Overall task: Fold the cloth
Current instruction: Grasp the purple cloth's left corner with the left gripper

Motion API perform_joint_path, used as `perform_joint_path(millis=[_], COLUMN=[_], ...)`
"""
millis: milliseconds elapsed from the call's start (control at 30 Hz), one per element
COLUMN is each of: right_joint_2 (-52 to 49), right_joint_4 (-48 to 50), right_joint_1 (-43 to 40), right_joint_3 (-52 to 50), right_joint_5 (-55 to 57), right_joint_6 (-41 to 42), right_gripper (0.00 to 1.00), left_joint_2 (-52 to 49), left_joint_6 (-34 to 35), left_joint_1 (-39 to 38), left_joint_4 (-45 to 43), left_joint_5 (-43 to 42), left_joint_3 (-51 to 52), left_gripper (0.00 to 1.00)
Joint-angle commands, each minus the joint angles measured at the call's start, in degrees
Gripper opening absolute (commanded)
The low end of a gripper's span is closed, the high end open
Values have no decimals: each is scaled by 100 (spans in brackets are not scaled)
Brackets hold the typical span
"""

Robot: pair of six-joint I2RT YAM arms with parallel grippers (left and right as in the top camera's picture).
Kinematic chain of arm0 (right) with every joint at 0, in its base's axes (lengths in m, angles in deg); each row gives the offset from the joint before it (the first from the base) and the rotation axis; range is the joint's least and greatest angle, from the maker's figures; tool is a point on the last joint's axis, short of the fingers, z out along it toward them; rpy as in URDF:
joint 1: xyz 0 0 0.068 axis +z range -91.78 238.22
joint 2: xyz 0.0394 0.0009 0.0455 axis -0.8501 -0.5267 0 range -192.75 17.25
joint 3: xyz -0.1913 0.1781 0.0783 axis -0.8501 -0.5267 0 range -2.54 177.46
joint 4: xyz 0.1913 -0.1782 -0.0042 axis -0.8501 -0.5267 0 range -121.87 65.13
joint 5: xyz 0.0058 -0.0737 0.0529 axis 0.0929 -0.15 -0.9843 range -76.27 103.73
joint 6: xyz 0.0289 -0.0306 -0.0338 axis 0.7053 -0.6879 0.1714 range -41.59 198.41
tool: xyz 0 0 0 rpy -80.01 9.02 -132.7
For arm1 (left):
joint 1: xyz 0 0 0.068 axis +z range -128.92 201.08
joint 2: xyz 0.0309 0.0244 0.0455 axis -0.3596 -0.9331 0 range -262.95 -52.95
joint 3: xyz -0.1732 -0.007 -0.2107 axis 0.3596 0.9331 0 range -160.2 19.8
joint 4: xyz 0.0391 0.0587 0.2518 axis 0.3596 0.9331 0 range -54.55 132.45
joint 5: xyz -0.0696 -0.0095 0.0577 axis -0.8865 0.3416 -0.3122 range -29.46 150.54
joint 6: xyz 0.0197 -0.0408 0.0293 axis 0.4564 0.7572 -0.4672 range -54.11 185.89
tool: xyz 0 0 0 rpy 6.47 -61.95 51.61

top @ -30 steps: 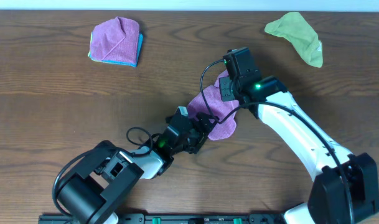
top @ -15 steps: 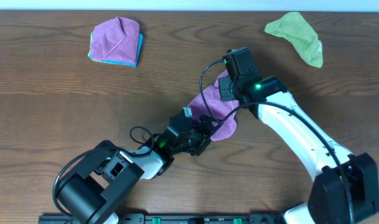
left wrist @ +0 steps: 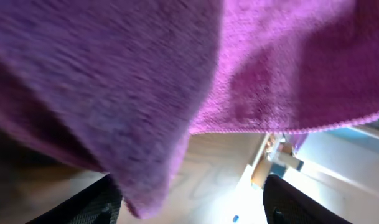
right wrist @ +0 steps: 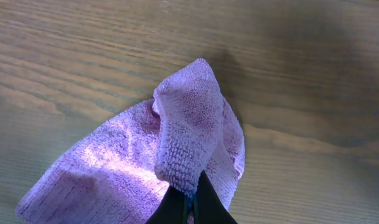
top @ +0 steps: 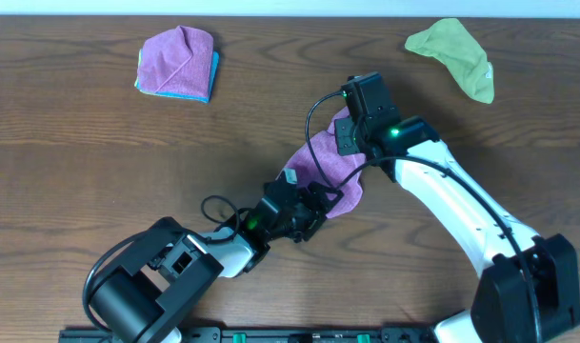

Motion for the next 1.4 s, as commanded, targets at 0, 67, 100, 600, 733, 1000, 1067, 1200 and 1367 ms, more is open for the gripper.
perform_joint_path(millis=[0, 67, 100, 600, 733, 1000, 1067, 1200, 1367], right_joint_2=[133, 133, 133, 133, 133, 133, 133, 133, 133], right_joint_4=[-2, -2, -2, 2, 2, -2, -2, 0, -2], right_joint_1=[-90, -90, -90, -90, -90, -90, -90, -90, -90], right_joint_3=[118, 118, 118, 118, 118, 118, 118, 118, 118], right_joint_5=[0, -2, -2, -151, -151, -151, -151, -149, -146], right_joint_6=[72, 72, 72, 74, 74, 74, 74, 72, 72], right_gripper=[1, 1, 1, 1, 1, 1, 1, 1, 1], left_joint_2=[-83, -83, -83, -87, -155, -439, -439, -437, -437], left_joint_6=[-55, -164, -175, -199, -199, -203, -199, -162, -133], left_joint_1=[-13, -13, -13, -109, -111, -114, -114, -114, -111], left_joint_4=[101, 103, 105, 101, 101, 101, 101, 55, 7], left_joint_5=[378, 452, 496, 855, 876, 789, 767, 505, 210], left_joint_3=[-28, -28, -28, -33, -76, -439, -439, -437, -439], left_gripper=[74, 74, 74, 74, 74, 74, 71, 35, 10])
